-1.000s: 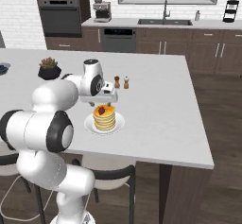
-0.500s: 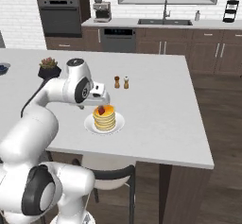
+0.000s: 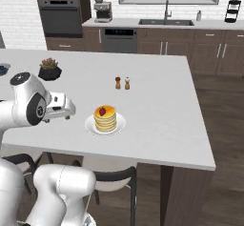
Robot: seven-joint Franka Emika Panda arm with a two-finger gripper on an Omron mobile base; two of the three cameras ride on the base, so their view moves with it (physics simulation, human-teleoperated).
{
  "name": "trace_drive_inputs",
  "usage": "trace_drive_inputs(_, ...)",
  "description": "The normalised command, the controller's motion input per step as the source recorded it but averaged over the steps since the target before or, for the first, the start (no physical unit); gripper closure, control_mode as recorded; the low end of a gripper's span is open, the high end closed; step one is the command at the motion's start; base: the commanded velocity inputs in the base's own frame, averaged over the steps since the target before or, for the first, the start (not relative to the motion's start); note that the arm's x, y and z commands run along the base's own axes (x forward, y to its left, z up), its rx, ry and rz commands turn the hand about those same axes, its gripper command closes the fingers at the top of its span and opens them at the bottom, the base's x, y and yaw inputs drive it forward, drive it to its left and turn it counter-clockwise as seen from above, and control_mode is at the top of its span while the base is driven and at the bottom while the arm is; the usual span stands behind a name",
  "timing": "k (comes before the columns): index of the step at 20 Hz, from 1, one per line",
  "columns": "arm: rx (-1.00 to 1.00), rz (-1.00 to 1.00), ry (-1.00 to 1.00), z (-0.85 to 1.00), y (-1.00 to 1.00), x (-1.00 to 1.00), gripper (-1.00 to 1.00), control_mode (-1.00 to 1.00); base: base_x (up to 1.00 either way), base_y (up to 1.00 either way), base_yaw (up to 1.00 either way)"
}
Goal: Take the strawberry from the fridge and place it on top of the pancake, located on the dining counter.
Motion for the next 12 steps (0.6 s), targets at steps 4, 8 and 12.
trace_drive_inputs(4,-0.06,0.07,0.0,0.01,0.99,-0.73,-1.0,-1.0,0.0,0.0,0.0)
trace_drive_inputs(8,-0.02,0.14,0.04,-0.24,0.46,-0.22,-1.0,-1.0,0.0,0.0,0.0)
trace_drive_inputs(12,0.0,0.14,0.07,-0.24,0.02,-0.03,-1.0,-1.0,0.0,0.0,0.0)
